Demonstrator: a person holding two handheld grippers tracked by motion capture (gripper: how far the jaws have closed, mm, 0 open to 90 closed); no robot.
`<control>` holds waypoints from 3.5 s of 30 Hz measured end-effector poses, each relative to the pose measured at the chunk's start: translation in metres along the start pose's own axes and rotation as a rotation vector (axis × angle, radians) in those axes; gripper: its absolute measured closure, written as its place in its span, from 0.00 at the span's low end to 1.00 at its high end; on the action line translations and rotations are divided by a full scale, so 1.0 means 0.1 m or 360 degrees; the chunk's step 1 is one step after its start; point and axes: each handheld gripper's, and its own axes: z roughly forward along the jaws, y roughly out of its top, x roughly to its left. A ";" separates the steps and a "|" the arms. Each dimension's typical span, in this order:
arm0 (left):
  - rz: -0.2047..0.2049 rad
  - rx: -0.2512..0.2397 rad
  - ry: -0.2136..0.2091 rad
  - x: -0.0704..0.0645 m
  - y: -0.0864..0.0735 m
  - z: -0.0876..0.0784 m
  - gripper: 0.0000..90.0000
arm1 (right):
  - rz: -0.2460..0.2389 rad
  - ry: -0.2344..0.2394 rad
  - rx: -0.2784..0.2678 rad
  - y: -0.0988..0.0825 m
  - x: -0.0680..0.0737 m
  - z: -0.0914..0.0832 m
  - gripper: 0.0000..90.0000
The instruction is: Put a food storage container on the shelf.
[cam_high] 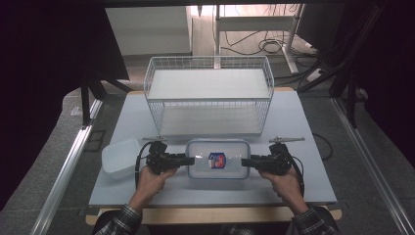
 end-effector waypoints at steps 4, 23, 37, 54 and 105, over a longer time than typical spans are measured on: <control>0.0062 -0.0034 0.0017 -0.07 0.06 -0.04 0.56 | -0.0062 0.0000 -0.0065 0.07 0.03 -0.06 0.58; 0.0193 -0.0137 0.0094 -0.26 0.51 -0.33 0.56 | -0.0251 0.0024 -0.0136 0.62 0.23 -0.19 0.58; 0.0230 -0.0196 0.0136 -0.35 0.96 -0.57 0.56 | -0.0292 0.0048 -0.0177 1.09 0.34 -0.23 0.58; 0.0245 -0.0237 0.0128 -0.32 1.50 -0.72 0.56 | -0.0301 0.0047 -0.0249 1.62 0.39 -0.27 0.58; 0.0199 -0.0245 0.0161 0.10 2.18 -0.62 0.48 | -0.0281 -0.0047 -0.0302 2.32 0.19 -0.03 0.53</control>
